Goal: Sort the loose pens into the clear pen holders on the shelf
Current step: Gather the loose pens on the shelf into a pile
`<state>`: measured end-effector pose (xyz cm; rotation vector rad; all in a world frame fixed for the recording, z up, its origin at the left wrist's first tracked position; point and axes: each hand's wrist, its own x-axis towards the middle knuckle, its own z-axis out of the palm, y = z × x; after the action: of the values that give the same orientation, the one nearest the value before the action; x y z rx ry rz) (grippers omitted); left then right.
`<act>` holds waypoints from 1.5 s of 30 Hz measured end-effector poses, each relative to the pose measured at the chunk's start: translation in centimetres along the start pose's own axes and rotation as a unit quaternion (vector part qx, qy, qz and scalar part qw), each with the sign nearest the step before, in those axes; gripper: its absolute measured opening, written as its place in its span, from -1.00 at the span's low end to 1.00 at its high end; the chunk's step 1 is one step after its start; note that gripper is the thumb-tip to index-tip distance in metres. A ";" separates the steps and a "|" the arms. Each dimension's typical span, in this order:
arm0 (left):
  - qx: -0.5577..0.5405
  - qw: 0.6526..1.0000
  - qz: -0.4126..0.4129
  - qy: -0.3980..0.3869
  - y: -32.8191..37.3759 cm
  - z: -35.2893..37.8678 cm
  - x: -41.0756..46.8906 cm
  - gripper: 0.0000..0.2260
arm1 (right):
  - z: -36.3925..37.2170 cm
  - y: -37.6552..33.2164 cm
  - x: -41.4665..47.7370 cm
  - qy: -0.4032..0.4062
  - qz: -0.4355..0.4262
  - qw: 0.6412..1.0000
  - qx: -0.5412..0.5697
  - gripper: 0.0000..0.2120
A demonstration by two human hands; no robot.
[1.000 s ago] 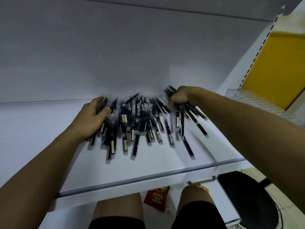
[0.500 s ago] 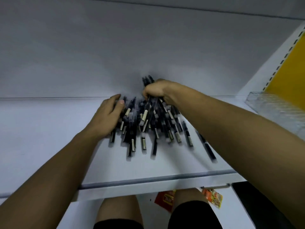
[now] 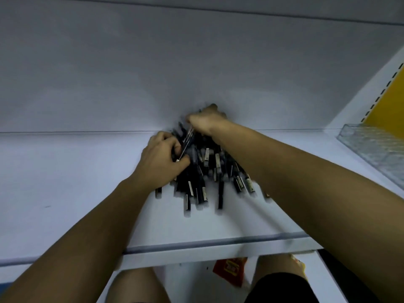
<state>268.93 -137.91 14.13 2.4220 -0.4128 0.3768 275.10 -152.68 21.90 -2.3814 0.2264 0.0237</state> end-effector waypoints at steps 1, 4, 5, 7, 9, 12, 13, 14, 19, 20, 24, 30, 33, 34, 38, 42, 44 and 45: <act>0.006 1.000 -0.006 0.010 0.1 0.1 0.0 -0.81 | -0.2 0.3 -0.1 0.001 0.000 1.000 0.016 -0.37; 0.008 0.999 -0.020 0.039 0.3 0.2 0.1 -0.68 | -0.9 0.5 -0.9 -0.001 -0.011 0.997 0.074 -0.38; 0.001 0.999 -0.025 0.047 0.4 0.3 0.1 -0.62 | -1.1 0.8 -1.1 -0.004 -0.015 0.995 0.096 -0.36; -0.009 0.998 -0.034 0.060 0.4 0.3 0.3 -0.54 | -1.5 1.2 -1.3 -0.004 -0.015 0.992 0.123 -0.39; -0.013 0.997 -0.045 0.064 0.5 0.4 0.3 -0.48 | -2.0 1.6 -2.0 -0.001 -0.028 0.991 0.127 -0.60; -0.020 0.996 -0.053 0.062 0.8 0.5 0.4 -0.47 | -2.8 2.9 -2.3 0.017 -0.056 0.987 0.147 -0.62; -0.017 0.997 -0.052 0.060 0.9 0.6 0.3 -0.48 | -3.1 3.4 -2.5 0.031 -0.068 0.984 0.159 -0.58; -0.016 0.997 -0.050 0.059 1.0 0.6 0.4 -0.51 | -3.3 3.8 -2.9 0.042 -0.080 0.981 0.170 -0.55; -0.047 0.996 -0.044 0.054 1.2 0.2 0.4 -0.60 | -4.1 5.3 -4.8 0.052 -0.123 0.972 0.196 -0.52; -0.052 0.996 -0.045 0.055 1.3 0.1 0.4 -0.59 | -4.3 5.6 -4.9 0.054 -0.130 0.971 0.193 -0.51; -0.047 0.996 -0.049 0.056 1.5 -0.3 0.3 -0.57 | -4.4 7.3 -5.3 0.058 -0.154 0.977 0.132 -0.49; -0.033 0.999 -0.020 0.027 2.1 -1.0 -0.3 -0.59 | -4.3 11.1 -5.6 0.127 -0.177 0.973 -0.073 -0.55; -0.017 1.000 -0.013 0.011 2.2 -1.3 -0.4 -0.59 | -5.0 12.3 -5.5 0.118 -0.084 0.983 -0.116 -0.58; -0.002 1.000 -0.006 0.003 2.3 -1.3 -0.5 -0.58 | -5.2 12.5 -5.5 0.111 -0.057 0.984 -0.127 -0.59; 0.060 0.998 -0.001 -0.032 2.4 -1.4 -0.6 -0.53 | -6.5 13.0 -5.7 0.069 -0.006 0.978 -0.199 -0.54; 0.064 0.996 -0.004 -0.066 1.5 -1.2 -0.3 -0.42 | -8.3 13.0 -6.4 0.003 0.013 0.970 -0.241 -0.43; 0.067 0.995 -0.016 -0.072 1.3 -1.1 -0.3 -0.39 | -8.5 13.1 -6.8 -0.033 -0.005 0.973 -0.228 -0.43; 0.068 0.995 -0.021 -0.075 1.3 -1.1 -0.3 -0.38 | -8.3 13.2 -6.9 -0.044 -0.013 0.973 -0.226 -0.47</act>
<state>268.02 -138.15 15.55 2.5978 -0.4121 0.2111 265.65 -166.71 19.63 -2.8288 0.1586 0.1851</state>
